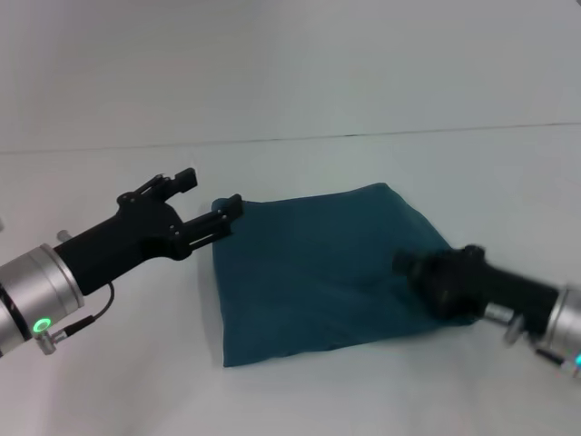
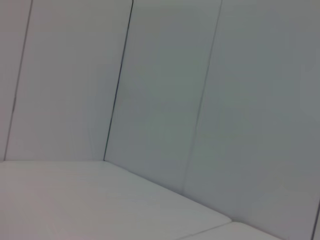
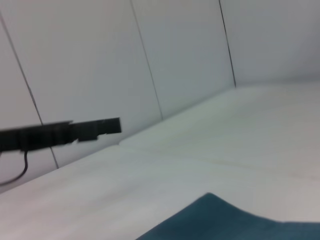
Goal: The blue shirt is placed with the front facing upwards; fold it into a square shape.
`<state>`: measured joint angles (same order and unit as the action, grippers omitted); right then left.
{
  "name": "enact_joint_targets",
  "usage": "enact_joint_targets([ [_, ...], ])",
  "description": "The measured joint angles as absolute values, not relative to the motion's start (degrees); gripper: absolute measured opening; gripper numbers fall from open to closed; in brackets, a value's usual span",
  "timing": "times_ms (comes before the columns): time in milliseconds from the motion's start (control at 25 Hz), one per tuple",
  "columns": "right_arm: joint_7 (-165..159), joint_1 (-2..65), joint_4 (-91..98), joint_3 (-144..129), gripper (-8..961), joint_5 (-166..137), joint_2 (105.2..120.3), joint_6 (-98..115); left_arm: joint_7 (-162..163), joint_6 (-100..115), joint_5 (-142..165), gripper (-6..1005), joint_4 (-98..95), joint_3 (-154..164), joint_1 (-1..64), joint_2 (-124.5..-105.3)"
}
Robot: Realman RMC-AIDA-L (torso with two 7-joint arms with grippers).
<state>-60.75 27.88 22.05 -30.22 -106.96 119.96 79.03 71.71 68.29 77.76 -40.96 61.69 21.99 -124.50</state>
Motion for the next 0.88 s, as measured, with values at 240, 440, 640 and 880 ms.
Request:
enact_joint_targets([
  [240, -32.1, 27.7, 4.9, -29.6, 6, -97.6, 120.24, 75.0, 71.5, 68.9, 77.7, 889, -40.8, 61.6, 22.0, -124.54],
  [440, -29.8, 28.5, 1.6, -29.1, 7, -96.6, 120.42, 69.6, 71.6, 68.9, 77.7, 888, -40.8, 61.8, 22.3, -124.5],
  [640, -32.2, 28.3, 0.0, -26.2, 7, -93.5, 120.26, 64.7, 71.7, 68.9, 77.7, 888, -40.7, 61.8, 22.3, -124.5],
  [880, -34.8, 26.0, -0.7, -23.0, 8, -89.8, 120.14, 63.4, 71.8, 69.0, 77.7, 887, -40.7, 61.7, 22.3, -124.56],
])
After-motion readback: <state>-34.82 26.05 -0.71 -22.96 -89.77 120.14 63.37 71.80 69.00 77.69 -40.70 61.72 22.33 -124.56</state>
